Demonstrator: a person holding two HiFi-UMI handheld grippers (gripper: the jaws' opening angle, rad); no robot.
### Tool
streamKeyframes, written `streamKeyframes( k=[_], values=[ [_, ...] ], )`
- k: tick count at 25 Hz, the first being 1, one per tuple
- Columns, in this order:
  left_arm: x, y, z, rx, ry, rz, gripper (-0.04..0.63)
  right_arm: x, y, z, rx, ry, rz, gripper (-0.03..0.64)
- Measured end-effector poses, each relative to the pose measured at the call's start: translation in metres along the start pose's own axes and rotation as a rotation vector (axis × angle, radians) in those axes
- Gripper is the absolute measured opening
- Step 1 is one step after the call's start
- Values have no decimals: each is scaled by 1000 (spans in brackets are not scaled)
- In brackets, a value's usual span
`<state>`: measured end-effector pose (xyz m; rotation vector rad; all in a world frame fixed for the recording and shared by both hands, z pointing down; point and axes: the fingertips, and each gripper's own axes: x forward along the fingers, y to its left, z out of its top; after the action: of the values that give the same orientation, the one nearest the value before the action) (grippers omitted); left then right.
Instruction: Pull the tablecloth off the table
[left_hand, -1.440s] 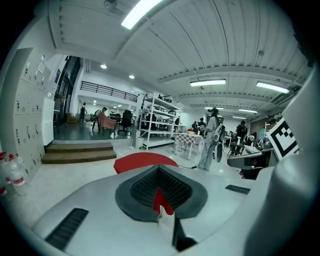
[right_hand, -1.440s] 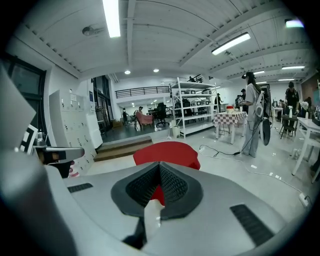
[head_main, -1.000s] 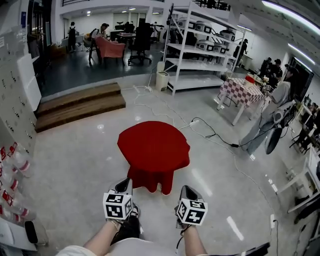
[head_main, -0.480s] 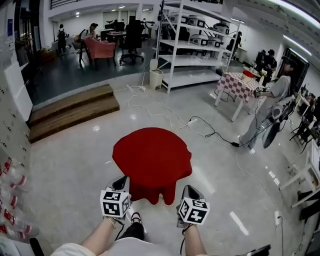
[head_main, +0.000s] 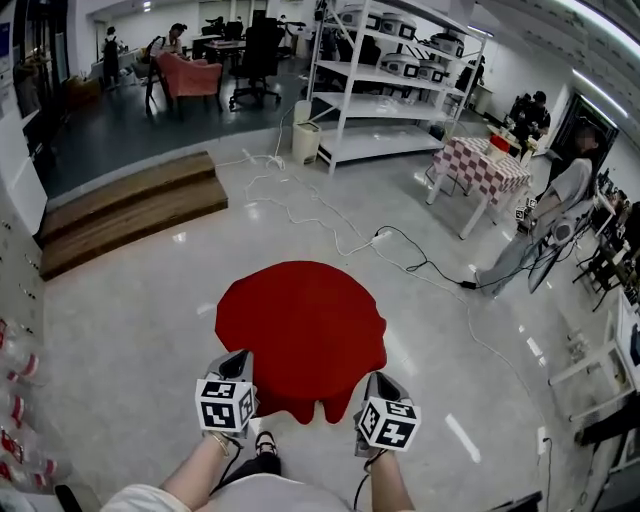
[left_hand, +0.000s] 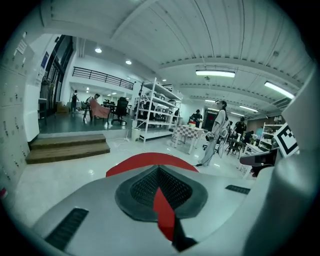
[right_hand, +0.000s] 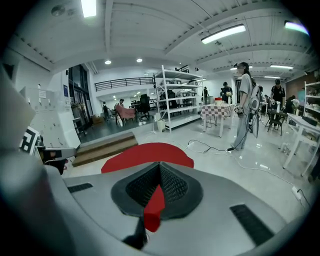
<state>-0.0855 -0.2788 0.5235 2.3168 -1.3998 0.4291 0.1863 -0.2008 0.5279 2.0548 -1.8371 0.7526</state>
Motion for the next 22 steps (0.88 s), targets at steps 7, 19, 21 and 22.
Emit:
streamKeyframes(
  k=[7,19,21,22],
  values=[
    [34,43,6,-48,41,21,17,42,23,14,-15,51,-2,25],
    [71,84,-14,-72,133,49,17,92,45,8,-25,131,20,26],
    [69,86,-21,-74,148,66,17,97,44,0,-22,156,26,26],
    [67,88,-24,-81,156,77,17,98,45,-3,-25,168,31,26]
  ],
)
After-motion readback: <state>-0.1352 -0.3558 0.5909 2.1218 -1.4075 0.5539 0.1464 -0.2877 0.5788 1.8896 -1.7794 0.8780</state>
